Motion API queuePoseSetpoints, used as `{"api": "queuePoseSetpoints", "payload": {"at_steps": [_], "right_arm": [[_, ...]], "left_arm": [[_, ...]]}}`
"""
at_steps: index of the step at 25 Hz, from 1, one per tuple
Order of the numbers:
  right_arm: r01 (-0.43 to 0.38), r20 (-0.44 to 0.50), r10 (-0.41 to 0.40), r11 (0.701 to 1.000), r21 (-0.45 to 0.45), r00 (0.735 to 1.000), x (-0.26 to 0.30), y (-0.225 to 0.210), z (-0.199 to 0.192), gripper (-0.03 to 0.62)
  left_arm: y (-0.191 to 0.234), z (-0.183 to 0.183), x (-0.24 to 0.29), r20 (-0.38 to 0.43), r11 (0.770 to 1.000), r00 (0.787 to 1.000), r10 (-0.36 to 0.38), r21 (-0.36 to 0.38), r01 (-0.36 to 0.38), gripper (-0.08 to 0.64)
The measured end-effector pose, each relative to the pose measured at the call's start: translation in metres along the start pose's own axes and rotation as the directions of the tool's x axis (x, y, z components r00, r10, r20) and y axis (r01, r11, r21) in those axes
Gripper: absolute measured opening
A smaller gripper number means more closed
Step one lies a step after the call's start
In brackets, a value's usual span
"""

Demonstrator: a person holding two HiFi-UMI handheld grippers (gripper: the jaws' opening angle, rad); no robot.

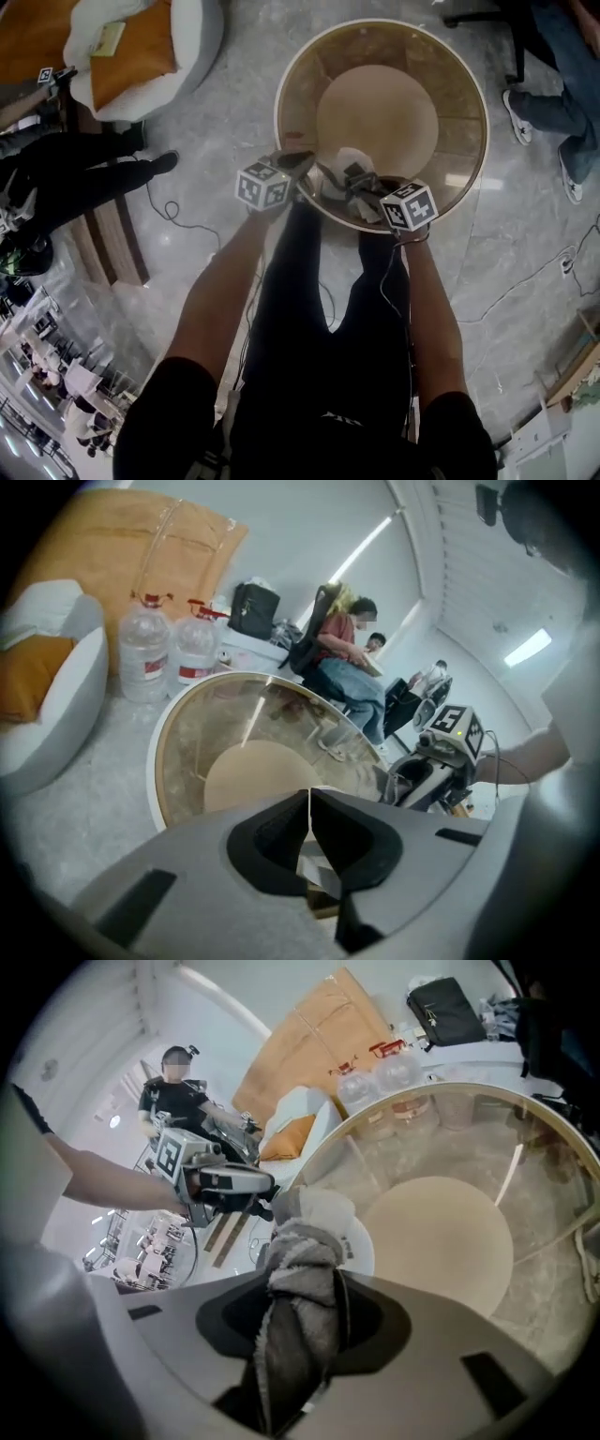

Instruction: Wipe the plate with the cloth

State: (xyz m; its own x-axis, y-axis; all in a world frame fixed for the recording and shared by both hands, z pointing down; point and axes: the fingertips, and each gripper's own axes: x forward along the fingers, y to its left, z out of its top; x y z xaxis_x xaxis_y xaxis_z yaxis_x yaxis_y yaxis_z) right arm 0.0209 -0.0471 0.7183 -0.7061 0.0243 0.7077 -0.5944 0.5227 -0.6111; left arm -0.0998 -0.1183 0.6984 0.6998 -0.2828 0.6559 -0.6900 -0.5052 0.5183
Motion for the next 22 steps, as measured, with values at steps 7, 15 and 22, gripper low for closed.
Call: {"api": "queuePoseSetpoints", "payload": {"at_steps": [7, 15, 22], "right_arm": [[-0.375, 0.149, 0.36, 0.923, 0.086, 0.921, -0.103, 0.097, 0.026, 0.149], [-0.558, 0.369, 0.559, 0.821, -0.12, 0.743, -0.297, 0.187, 0.109, 0.149], [-0.551, 0.562, 0.641, 0.757, -0.352, 0.522, -0.44, 0.275, 0.128, 0.149]], "left_arm": [[-0.096, -0.019, -0.095, 0.069, 0.983, 0.996, -0.054, -0.169, 0.064, 0.011], [-0.23, 0.052, -0.238, 0.404, 0.989, 0.914, 0.03, -0.145, 0.031, 0.008], [-0.351, 0.079, -0.317, 0.446, 0.989, 0.883, -0.148, 0.08, 0.125, 0.008]]}}
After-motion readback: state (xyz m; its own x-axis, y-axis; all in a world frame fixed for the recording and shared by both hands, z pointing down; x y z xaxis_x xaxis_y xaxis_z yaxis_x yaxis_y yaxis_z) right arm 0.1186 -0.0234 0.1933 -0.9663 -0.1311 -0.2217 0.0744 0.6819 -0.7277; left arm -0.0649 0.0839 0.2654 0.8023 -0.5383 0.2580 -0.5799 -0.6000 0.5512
